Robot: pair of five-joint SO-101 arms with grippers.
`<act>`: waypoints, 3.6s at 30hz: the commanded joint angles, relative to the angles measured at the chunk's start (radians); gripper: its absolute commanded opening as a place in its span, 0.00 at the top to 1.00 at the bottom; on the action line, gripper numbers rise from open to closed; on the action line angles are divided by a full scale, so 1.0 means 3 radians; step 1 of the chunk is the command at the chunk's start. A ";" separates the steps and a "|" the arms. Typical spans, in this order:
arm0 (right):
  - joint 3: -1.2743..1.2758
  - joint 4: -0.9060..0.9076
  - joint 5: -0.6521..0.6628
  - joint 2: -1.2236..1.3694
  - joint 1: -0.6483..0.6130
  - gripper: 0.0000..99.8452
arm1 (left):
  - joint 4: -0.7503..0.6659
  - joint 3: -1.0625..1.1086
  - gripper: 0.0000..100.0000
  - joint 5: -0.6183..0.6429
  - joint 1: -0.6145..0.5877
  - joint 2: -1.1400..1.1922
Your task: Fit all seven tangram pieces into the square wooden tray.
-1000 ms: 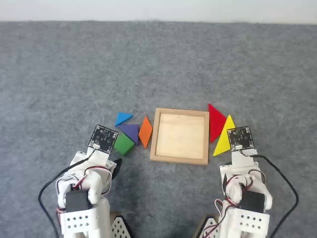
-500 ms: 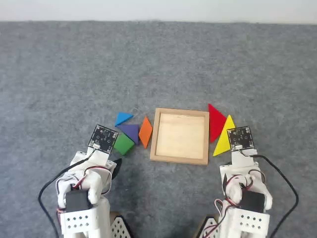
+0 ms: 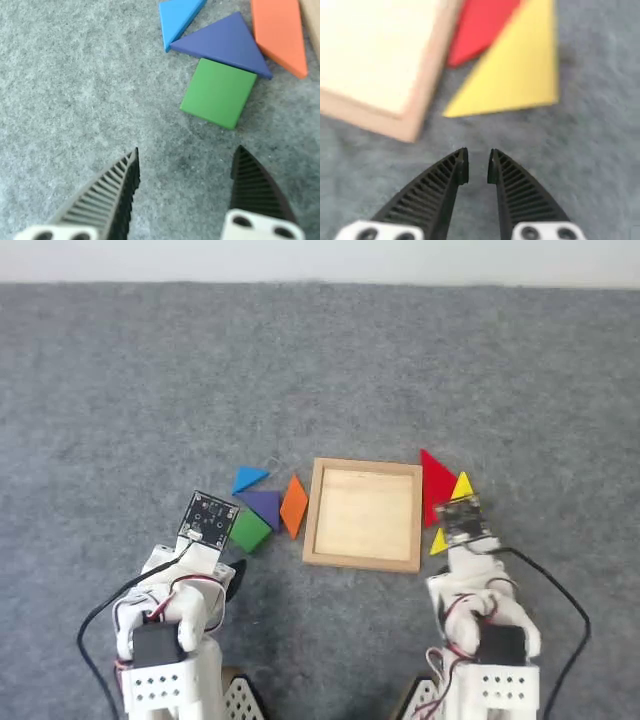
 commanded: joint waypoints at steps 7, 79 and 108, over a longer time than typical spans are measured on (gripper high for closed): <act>0.0051 -0.0222 0.0215 0.0008 -0.0192 0.91 | 0.0010 -0.0028 0.72 0.0020 0.0010 -0.0061; -0.3897 -0.0708 -0.0716 0.6237 0.0176 0.73 | 0.0010 -0.0028 0.72 0.0020 0.0010 -0.0061; -0.4189 -0.0432 -0.0655 0.6309 0.0197 0.94 | 0.0010 -0.0028 0.72 0.0020 0.0010 -0.0061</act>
